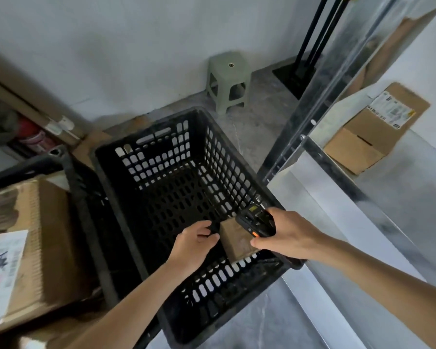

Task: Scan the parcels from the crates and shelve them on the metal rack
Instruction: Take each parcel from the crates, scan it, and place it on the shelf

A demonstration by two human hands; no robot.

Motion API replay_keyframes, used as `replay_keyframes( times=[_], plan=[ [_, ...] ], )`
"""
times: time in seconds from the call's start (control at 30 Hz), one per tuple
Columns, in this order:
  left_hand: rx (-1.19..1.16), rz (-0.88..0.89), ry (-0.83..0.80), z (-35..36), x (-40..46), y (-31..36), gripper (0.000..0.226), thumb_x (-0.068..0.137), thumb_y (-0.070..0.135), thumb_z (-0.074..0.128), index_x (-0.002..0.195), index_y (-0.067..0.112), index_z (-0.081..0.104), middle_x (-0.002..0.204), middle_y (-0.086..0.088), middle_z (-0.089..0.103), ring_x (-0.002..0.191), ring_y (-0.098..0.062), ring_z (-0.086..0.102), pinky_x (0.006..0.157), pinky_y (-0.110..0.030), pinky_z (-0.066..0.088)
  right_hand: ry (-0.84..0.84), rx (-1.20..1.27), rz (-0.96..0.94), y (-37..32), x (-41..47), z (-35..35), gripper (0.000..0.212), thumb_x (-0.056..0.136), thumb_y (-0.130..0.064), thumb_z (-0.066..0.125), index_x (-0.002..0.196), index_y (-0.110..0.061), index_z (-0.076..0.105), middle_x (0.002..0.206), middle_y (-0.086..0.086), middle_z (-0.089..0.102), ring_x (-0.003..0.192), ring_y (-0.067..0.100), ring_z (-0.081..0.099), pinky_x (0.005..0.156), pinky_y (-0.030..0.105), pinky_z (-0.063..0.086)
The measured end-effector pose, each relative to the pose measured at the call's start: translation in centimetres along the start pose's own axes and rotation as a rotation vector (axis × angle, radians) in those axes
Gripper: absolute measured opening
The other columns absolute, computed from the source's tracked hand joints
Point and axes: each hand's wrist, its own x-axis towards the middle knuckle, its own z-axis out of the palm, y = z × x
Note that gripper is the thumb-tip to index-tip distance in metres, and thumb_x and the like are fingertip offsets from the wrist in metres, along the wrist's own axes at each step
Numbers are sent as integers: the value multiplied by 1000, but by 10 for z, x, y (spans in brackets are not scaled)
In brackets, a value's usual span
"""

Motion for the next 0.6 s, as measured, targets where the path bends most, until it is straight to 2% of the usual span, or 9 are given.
replay_keyframes(
  times=[0.1, 0.13, 0.2, 0.3, 0.47, 0.6],
  plan=[
    [-5, -26, -2, 8, 12, -7, 51, 98, 33, 66, 146, 25, 52, 130, 4, 63, 114, -9, 61, 80, -13, 45, -38, 36, 46, 4, 12, 3, 36, 79, -49, 78, 101, -28, 58, 93, -5, 69, 82, 8, 68, 79, 30, 58],
    [-4, -30, -3, 10, 16, -9, 50, 98, 33, 66, 146, 26, 52, 130, 4, 63, 115, -10, 61, 80, -13, 44, -47, 46, 63, 7, 17, 5, 38, 78, -50, 78, 101, -28, 59, 94, -5, 69, 84, 9, 68, 81, 32, 58],
    [-6, -41, -7, 12, 22, -12, 50, 99, 34, 64, 146, 28, 51, 131, 5, 63, 117, -10, 59, 90, -19, 45, -62, 66, 91, 12, 26, 8, 39, 77, -50, 78, 101, -26, 59, 95, -3, 70, 86, 11, 68, 84, 35, 58],
    [-24, -60, -11, 15, 32, -17, 50, 99, 34, 64, 147, 31, 50, 129, 7, 62, 118, -12, 59, 102, -29, 47, -87, 100, 103, 13, 33, 11, 37, 77, -47, 79, 101, -26, 60, 95, -3, 70, 86, 11, 68, 81, 31, 57],
    [-33, -77, -17, 23, 47, -22, 53, 98, 34, 66, 148, 30, 49, 126, 5, 64, 115, -15, 61, 107, -41, 49, -127, 197, 119, 12, 45, 16, 30, 79, -38, 79, 98, -23, 61, 81, -4, 66, 77, 14, 66, 72, 28, 52],
    [-71, -90, -47, 28, 54, -25, 53, 98, 33, 66, 147, 28, 49, 121, 7, 65, 117, -13, 59, 109, -44, 48, -135, 219, 143, 15, 51, 24, 32, 79, -35, 80, 99, -20, 60, 87, -4, 64, 73, 9, 61, 67, 25, 48]
  ],
)
